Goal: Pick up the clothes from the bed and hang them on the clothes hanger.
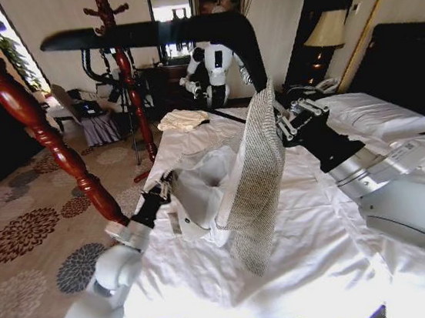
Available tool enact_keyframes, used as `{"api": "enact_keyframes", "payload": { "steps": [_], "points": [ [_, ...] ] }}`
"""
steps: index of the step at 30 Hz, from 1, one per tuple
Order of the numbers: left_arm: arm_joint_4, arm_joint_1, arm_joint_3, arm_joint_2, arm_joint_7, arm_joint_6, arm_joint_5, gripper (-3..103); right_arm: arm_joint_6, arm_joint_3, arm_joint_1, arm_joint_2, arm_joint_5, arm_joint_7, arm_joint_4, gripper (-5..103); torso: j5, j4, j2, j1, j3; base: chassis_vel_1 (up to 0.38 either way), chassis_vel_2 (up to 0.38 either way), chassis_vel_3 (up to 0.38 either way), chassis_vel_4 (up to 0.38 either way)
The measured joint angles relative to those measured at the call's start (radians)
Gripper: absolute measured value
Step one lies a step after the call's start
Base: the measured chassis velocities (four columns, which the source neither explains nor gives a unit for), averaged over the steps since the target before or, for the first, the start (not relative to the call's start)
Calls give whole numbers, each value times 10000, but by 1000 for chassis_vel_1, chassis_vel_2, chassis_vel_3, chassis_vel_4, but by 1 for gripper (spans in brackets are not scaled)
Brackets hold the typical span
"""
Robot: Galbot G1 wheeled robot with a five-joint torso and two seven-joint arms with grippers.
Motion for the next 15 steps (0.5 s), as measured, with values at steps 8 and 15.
{"api": "enact_keyframes", "payload": {
  "steps": [8, 15],
  "points": [
    [-107, -1461, -705, 1530, -154, 483, -2237, 1, -101, -373, -354, -47, -1809, -532, -948, 19, 2, 0, 0, 0, 1, 0, 0, 0, 0],
    [-281, -2437, -901, 2670, -362, 692, -3659, 1, -488, -856, -355, 42, -2474, -497, -1699, 19, 3, 1, 0, 0, 0, 0, 0, 0, 0]
  ]
}}
